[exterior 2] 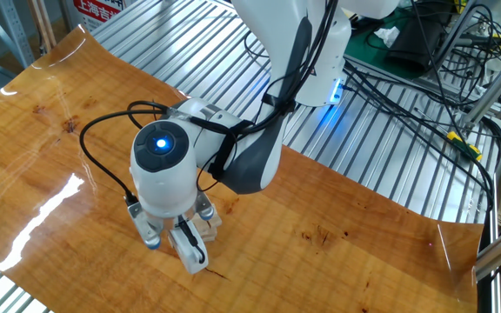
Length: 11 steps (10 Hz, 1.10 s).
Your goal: Play Jenga
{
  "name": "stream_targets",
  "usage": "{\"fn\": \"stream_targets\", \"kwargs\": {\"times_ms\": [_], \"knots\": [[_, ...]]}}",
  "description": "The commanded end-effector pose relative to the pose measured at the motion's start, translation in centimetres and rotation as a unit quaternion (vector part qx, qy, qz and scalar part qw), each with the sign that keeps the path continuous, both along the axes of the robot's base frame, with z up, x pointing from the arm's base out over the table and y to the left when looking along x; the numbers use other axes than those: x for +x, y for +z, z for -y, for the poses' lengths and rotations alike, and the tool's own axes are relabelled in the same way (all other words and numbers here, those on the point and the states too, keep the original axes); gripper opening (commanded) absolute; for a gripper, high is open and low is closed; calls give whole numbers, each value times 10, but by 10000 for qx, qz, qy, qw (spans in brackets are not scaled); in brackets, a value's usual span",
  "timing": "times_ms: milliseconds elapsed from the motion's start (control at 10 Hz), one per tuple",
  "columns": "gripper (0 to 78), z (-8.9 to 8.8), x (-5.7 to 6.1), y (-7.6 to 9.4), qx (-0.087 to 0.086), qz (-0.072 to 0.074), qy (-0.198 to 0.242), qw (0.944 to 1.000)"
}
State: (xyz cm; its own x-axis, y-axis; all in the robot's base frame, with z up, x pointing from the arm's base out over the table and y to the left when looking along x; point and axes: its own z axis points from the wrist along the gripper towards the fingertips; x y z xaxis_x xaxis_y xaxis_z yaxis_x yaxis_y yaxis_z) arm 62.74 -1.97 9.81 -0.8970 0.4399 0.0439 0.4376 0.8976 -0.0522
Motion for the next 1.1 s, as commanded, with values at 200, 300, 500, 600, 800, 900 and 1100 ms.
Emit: {"fn": "stream_targets", "kwargs": {"times_ms": [200,300,500,600,800,900,1100], "knots": [[21,1,3,-7,9,145,-104,9998],[21,1,3,-6,4,149,-112,9998],[21,1,3,-6,7,157,-139,9998],[21,1,3,-6,21,198,-200,9996],[21,-5,1,1,-49,383,-419,9984],[21,-8,0,4,-60,406,-470,9981],[21,-9,0,5,-59,410,-476,9980]]}}
